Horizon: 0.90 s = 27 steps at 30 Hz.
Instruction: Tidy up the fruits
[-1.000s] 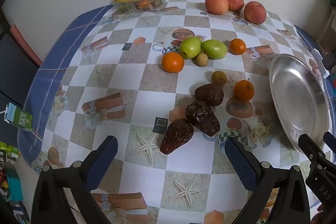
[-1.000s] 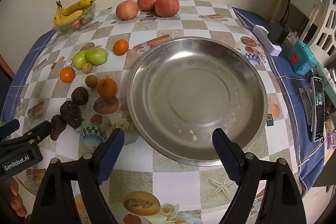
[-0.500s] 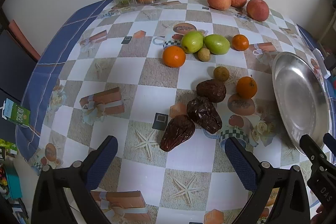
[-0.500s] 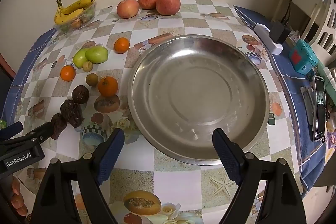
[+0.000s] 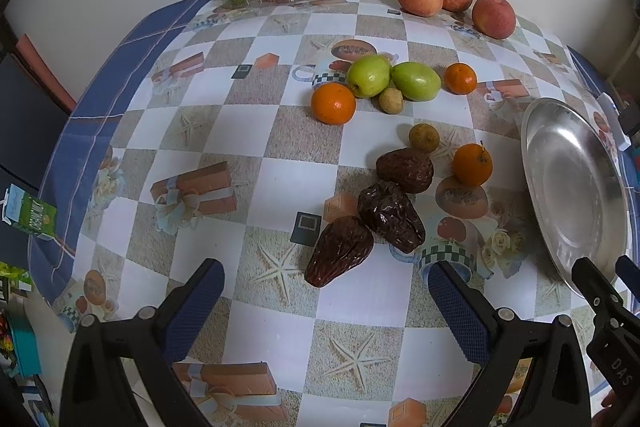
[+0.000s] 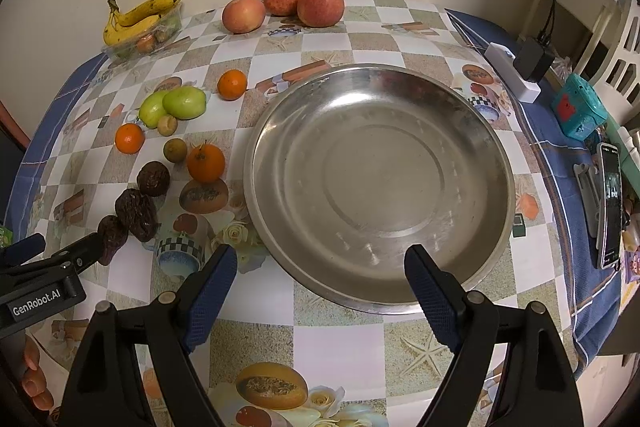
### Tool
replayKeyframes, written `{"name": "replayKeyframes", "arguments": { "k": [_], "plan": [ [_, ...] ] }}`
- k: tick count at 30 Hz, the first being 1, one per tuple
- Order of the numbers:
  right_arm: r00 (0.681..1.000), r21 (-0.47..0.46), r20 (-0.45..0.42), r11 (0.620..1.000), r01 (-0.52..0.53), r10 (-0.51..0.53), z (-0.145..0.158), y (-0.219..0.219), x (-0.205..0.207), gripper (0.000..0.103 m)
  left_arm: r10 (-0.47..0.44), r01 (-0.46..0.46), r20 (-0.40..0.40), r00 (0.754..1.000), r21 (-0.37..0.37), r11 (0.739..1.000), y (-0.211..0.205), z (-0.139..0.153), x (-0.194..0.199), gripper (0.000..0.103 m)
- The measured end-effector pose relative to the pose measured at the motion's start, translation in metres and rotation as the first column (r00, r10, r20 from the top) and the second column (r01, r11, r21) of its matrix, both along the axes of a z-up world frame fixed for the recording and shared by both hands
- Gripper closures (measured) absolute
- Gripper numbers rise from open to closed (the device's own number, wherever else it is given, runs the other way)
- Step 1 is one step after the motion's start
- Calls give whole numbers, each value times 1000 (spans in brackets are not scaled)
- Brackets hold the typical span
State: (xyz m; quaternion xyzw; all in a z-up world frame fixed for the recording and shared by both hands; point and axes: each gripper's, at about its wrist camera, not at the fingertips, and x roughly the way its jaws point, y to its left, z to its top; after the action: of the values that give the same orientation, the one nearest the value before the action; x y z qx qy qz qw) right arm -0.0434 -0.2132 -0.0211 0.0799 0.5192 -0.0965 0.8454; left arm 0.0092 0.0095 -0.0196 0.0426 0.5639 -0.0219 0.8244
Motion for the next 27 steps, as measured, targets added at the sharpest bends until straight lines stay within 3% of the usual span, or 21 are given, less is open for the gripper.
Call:
{"name": "replayKeyframes", "arguments": {
  "k": [27],
  "plan": [
    [1000,2,-2,1000,-1,1,0,-1,0,17,6,-6,-14,1000,-6,1000,0,-5,-2,0]
  ]
}}
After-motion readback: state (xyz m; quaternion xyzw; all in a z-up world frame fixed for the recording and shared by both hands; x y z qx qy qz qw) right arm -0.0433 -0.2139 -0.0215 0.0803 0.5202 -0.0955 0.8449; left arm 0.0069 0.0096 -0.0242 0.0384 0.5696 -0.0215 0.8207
